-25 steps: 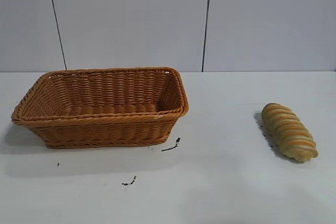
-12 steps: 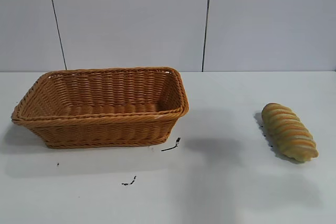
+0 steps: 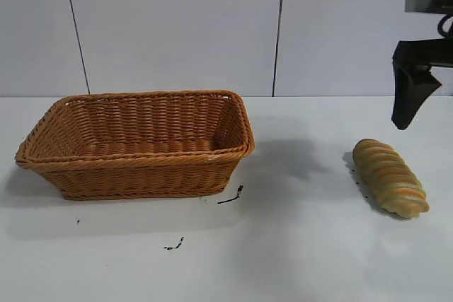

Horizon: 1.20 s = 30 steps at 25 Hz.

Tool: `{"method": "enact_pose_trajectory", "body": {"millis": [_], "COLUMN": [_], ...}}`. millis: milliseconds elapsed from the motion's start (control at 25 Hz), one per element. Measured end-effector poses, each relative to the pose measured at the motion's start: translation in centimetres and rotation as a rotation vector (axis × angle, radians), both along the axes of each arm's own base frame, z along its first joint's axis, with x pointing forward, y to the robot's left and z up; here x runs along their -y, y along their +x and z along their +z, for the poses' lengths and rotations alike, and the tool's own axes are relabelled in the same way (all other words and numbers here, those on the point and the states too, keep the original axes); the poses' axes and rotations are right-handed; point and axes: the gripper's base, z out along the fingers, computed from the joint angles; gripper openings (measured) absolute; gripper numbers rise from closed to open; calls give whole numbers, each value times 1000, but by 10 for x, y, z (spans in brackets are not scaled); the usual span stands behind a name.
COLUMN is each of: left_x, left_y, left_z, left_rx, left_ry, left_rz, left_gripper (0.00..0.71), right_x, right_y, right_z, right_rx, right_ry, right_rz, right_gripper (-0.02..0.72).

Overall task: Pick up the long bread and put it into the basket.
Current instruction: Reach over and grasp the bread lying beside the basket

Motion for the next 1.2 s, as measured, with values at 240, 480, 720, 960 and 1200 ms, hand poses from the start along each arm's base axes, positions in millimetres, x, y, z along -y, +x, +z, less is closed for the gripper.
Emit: {"method": "enact_pose_trajectory", "body": {"millis": [240, 480, 720, 960, 1200], "left_x": [0, 0, 0, 0, 0], "left_y": [0, 0, 0, 0, 0], "left_z": [0, 0, 0, 0, 0], "left_rx": [0, 0, 0, 0, 0], "left_ry": [0, 0, 0, 0, 0], "left_rz": [0, 0, 0, 0, 0], "left_gripper": [693, 693, 693, 693, 693], "right_x": [-17, -23, -4, -1, -2], "right_y": [16, 20, 21, 21, 23], "right_z": [-23, -38, -39, -40, -63], "right_rx": [-10, -15, -26, -40, -95], "right_ry": [-15, -27, -39, -43, -46], "right_rz": [46, 43, -3, -7, -6], "right_gripper": [690, 690, 690, 690, 690]}}
